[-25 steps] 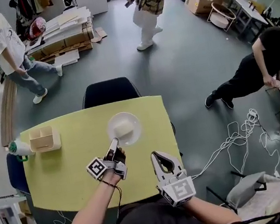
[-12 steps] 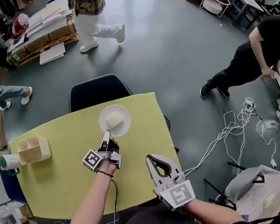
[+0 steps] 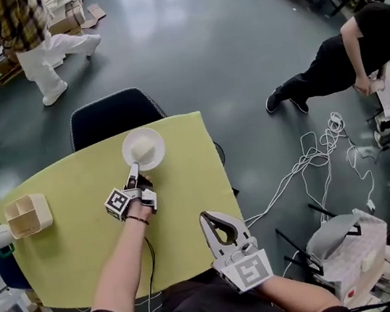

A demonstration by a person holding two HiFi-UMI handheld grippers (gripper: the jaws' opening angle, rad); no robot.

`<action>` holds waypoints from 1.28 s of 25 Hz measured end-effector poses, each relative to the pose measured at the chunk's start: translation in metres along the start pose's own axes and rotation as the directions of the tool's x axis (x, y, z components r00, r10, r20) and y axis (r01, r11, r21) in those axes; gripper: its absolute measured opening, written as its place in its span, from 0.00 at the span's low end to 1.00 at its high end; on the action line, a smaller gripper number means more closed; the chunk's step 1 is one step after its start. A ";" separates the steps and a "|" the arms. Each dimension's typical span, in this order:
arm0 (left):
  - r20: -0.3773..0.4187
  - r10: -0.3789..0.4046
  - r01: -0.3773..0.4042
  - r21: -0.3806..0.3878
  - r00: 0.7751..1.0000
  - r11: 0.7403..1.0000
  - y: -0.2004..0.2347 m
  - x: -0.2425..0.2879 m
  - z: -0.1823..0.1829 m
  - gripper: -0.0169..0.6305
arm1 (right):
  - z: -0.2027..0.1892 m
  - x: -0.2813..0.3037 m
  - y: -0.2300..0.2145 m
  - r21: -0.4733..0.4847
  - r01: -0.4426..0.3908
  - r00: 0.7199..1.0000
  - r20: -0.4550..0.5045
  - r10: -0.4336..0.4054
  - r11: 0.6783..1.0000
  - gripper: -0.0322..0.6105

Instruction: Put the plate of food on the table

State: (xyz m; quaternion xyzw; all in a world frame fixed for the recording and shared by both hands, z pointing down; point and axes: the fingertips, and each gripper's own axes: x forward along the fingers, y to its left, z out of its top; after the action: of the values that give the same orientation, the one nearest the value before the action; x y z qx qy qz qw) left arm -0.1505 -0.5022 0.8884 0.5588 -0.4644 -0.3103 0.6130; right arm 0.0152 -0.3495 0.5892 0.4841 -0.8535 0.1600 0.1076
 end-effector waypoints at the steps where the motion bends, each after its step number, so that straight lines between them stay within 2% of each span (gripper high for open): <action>1: 0.000 0.011 -0.011 0.004 1.000 1.000 0.005 0.005 -0.001 0.06 | -0.004 -0.001 -0.003 0.000 0.006 1.000 -0.010 -0.006 1.000 0.07; 3: 0.001 0.046 -0.046 0.009 0.999 0.999 0.016 0.011 -0.002 0.06 | -0.012 -0.001 -0.010 -0.003 0.035 0.998 -0.052 -0.035 0.999 0.07; 6: 0.003 0.098 -0.098 0.010 0.995 0.995 0.026 0.015 -0.003 0.06 | -0.010 0.004 -0.007 0.015 0.026 0.999 -0.020 -0.025 1.000 0.07; 16: -0.001 0.173 -0.173 0.014 0.985 0.985 0.035 0.029 -0.005 0.06 | -0.022 0.000 -0.010 0.035 0.028 0.999 -0.036 -0.027 0.999 0.07; 22: 0.000 0.271 -0.271 0.046 0.962 0.961 0.038 0.034 -0.002 0.06 | -0.022 -0.004 -0.014 0.043 0.038 0.999 -0.034 -0.037 0.998 0.07; 27: 0.017 0.370 -0.368 0.147 0.929 0.918 0.038 0.033 0.003 0.17 | -0.022 -0.008 -0.013 0.041 0.030 0.999 -0.020 -0.029 0.999 0.07; 28: 0.024 0.391 -0.389 0.183 0.920 0.903 0.039 0.033 0.004 0.21 | -0.023 -0.009 -0.014 0.040 0.030 0.999 -0.018 -0.029 0.999 0.07; 32: 0.058 0.458 -0.450 0.331 0.887 0.830 0.038 0.030 0.009 0.23 | -0.022 -0.013 -0.017 0.057 0.032 0.999 -0.012 -0.032 0.998 0.07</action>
State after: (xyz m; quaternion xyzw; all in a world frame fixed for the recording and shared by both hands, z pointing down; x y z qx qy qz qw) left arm -0.1525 -0.5263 0.9313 0.5321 -0.6224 -0.0658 0.5703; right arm 0.0368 -0.3387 0.6082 0.4997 -0.8401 0.1853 0.1008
